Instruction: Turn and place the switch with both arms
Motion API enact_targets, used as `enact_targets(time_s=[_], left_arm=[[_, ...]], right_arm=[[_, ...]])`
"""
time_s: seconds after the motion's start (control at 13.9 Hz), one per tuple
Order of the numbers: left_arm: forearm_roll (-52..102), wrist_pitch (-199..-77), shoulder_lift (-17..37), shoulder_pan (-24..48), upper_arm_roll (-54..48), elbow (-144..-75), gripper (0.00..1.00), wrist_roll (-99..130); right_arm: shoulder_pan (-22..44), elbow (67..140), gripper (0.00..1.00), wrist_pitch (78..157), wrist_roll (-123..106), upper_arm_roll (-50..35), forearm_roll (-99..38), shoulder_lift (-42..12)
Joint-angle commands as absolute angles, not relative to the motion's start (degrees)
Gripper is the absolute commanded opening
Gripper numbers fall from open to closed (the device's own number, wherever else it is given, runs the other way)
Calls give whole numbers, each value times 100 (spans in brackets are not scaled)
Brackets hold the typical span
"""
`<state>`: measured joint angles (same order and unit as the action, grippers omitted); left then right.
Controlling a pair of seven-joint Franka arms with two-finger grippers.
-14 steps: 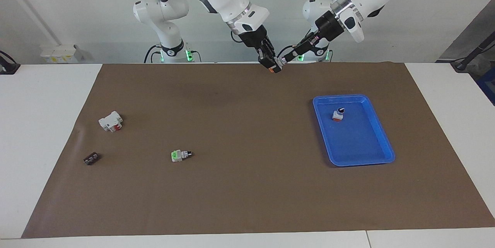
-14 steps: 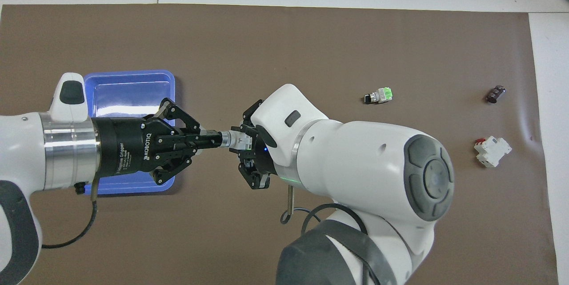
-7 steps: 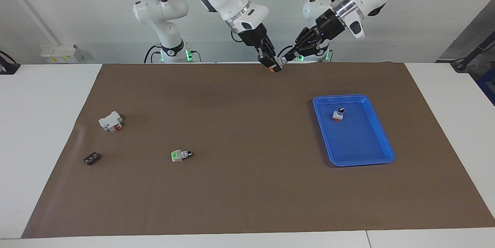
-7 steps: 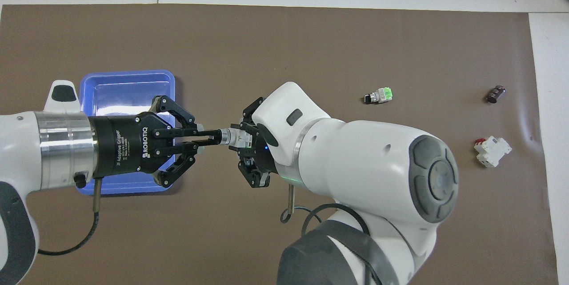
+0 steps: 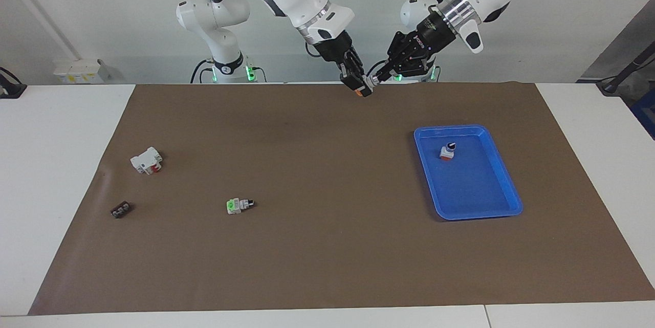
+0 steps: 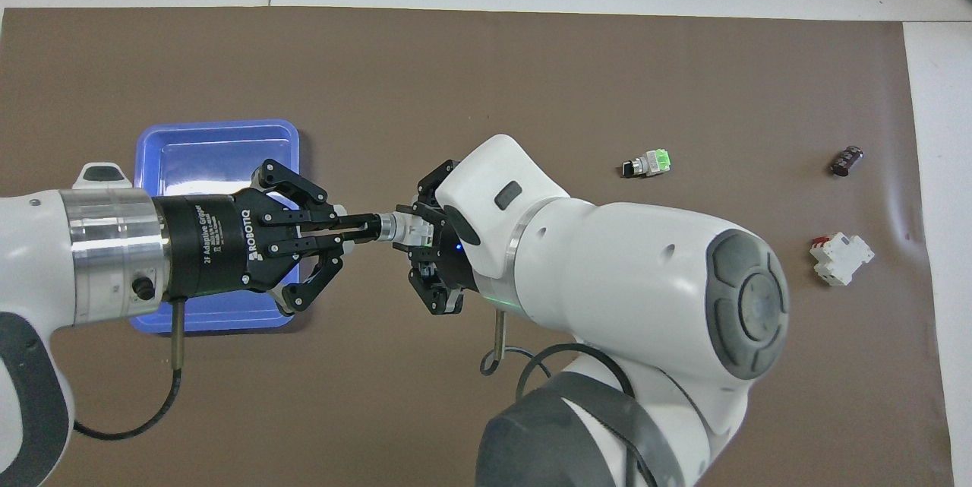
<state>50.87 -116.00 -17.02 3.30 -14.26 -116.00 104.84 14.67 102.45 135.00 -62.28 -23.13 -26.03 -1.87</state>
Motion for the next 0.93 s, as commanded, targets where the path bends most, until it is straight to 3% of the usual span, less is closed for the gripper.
enact_targets(time_s=[0.0,0.79,0.86], left_arm=[[5177,-11944,-1696,431,-1626,-11566,0,11195],[4948,-11953,-1670,325,-1626,-11523,0,12287],[4940,-11962,-1670,334,-1626,-11531,0,12270]], right_arm=[[1564,10160,0,13544,-6029,-2435,-2689,-281],[1564,10160,0,13526,-6021,-2435,-2689,-272],[1573,10178,13,13509,-5864,-2426,-2698,-229]])
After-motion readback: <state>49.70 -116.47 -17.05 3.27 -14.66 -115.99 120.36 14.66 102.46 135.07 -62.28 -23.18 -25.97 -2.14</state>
